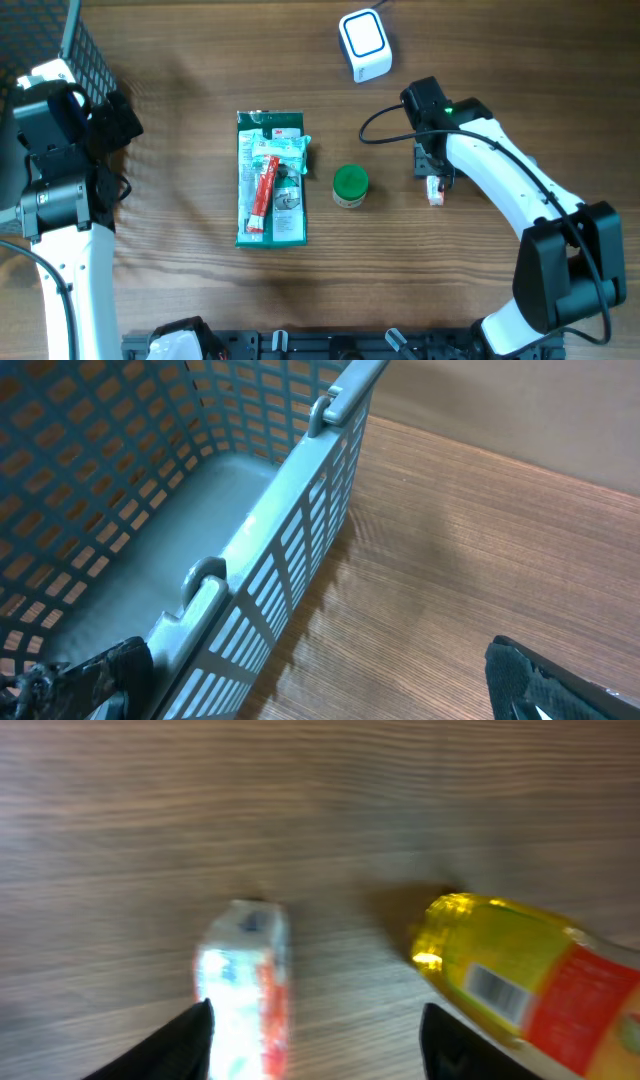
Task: Scan the item barcode
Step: 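Lower the Kleenex pack beside the bottle and release it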
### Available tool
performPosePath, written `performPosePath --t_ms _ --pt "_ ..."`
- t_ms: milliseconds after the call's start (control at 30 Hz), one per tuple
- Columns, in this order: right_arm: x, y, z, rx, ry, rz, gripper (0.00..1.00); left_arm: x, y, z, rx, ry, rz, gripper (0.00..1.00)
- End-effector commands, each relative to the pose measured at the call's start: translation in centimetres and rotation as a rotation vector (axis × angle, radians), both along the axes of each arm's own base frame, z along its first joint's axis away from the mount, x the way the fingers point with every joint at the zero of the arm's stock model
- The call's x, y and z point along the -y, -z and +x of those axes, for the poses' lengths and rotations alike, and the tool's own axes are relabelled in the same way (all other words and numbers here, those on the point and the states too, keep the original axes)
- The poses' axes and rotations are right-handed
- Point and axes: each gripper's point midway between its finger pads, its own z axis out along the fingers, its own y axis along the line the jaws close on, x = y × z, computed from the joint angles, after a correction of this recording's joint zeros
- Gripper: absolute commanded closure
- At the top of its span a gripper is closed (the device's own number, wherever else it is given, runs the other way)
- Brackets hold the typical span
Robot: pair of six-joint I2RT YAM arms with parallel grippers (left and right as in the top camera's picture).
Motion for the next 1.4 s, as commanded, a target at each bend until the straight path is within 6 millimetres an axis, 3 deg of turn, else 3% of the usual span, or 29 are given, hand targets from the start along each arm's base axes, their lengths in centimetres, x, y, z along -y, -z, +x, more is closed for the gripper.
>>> performPosePath --t_ms 0,267,433,567,633,733,900,1133,1200,1300,1367 --pt "-3.5 1.1 -0.6 -0.049 -0.009 0.211 0.23 0.9 4.8 -0.6 -0.119 0.011 -0.099 0.00" --pt "-6.0 -0.2 0.5 -0.008 -0.032 0.343 0.20 0.9 4.8 -0.6 -0.119 0.011 -0.099 0.00" --pt "-10.9 -1.8 0.0 -0.041 -0.141 0.614 0.21 0.9 4.8 -0.6 -0.119 0.011 -0.099 0.00" --pt "-12.0 -1.9 -0.2 -0.041 -0.167 0.631 0.21 0.9 4.8 -0.6 -0.119 0.011 -0.099 0.00" --pt "-11.5 -1.4 -0.8 -0.059 -0.156 0.596 0.22 0.9 4.8 -0.6 -0.119 0.011 -0.099 0.00" --pt "-8.4 1.1 -1.8 -0.069 -0.021 0.438 0.24 0.9 4.8 -0.6 -0.119 0.011 -0.099 0.00" --pt "-3.7 5.1 -2.7 -0.015 0.038 0.221 0.22 0.9 4.8 -0.6 -0.119 0.011 -0.099 0.00" --pt "1.7 4.9 -3.5 -0.026 0.194 0.084 0.22 0.9 4.8 -0.6 -0.119 0.011 -0.099 0.00" --pt "1.2 4.0 -2.8 -0.027 0.156 0.129 0.22 0.9 4.8 -0.6 -0.119 0.011 -0.099 0.00" --pt "-1.5 1.2 -1.1 0.001 0.049 0.257 0.22 0.9 4.8 -0.6 -0.119 0.011 -0.099 0.00" --pt "-3.5 -2.0 0.0 0.047 0.027 0.371 0.22 0.9 4.8 -0.6 -0.119 0.011 -0.099 0.00"
